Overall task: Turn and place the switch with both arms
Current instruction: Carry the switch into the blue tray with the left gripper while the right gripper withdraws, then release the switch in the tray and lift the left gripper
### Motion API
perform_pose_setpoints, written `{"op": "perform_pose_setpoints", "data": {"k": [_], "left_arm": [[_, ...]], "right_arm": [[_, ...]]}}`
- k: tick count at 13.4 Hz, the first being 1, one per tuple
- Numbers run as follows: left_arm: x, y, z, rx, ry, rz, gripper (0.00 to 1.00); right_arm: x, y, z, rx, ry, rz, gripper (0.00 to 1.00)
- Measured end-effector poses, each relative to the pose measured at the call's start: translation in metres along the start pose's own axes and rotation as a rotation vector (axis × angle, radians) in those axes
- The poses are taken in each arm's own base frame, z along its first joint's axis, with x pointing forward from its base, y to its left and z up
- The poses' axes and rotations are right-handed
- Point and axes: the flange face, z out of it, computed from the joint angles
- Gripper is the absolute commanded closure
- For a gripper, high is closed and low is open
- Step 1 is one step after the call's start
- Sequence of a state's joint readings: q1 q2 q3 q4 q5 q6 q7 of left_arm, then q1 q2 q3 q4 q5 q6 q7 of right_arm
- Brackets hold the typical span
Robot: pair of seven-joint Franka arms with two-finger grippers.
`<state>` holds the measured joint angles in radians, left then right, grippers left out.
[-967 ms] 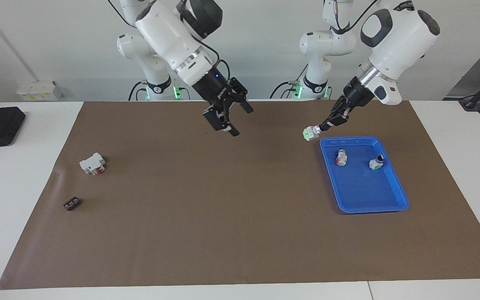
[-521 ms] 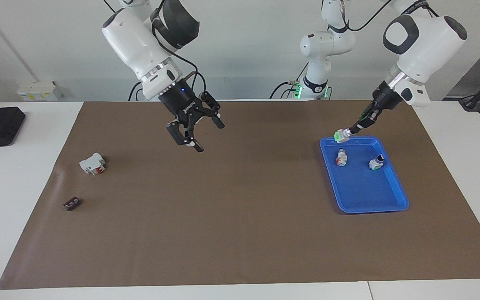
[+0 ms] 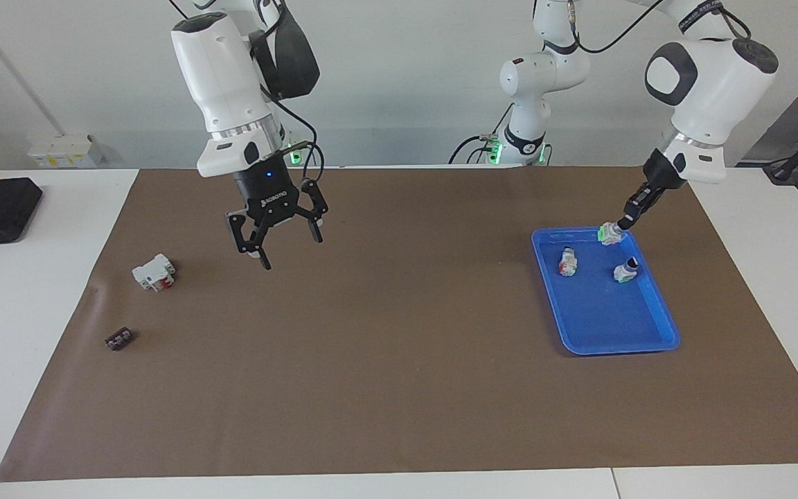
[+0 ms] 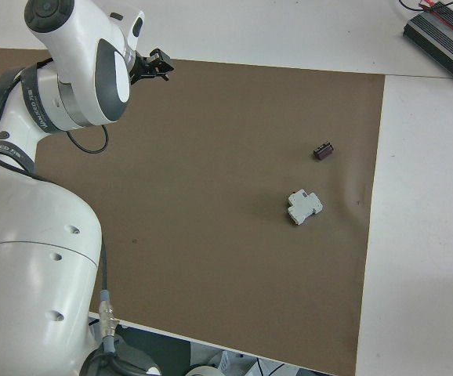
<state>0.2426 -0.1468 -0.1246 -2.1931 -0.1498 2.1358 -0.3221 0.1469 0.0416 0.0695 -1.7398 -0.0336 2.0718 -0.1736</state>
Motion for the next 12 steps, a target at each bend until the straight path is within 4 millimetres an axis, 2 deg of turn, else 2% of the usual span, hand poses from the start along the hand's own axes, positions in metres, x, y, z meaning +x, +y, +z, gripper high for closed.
{"op": "perform_pose_setpoints", "data": {"k": [2,4,5,7,9,10,12], "left_arm": [[-0.004,-0.003,0.017,0.007,-0.011,0.023,1.00],[-0.009,-0.001,0.027,0.019,-0.019,0.053,1.00],[-0.010,0.000,0.032,0.024,-0.017,0.068,1.00],[-0.012,-0.002,0.047,0.028,-0.017,0.125,0.98],[-0.011,-0.004,0.052,0.027,-0.019,0.217,0.41],[-0.008,-0.001,0.049,0.024,-0.012,0.252,0.32],[-0.002,0.020,0.033,0.016,0.007,0.308,0.27]], "right_arm": [[-0.015,0.051,-0.011,-0.024,-0.040,0.122,0.00],[-0.033,0.097,-0.028,-0.036,-0.101,0.210,0.00],[-0.042,0.112,-0.040,-0.032,-0.145,0.243,0.00],[-0.054,0.124,-0.064,-0.022,-0.217,0.298,0.00],[-0.069,0.119,-0.085,-0.010,-0.287,0.371,0.00],[-0.078,0.115,-0.093,-0.005,-0.316,0.399,0.00],[-0.087,0.110,-0.095,-0.004,-0.330,0.433,0.00]]}}
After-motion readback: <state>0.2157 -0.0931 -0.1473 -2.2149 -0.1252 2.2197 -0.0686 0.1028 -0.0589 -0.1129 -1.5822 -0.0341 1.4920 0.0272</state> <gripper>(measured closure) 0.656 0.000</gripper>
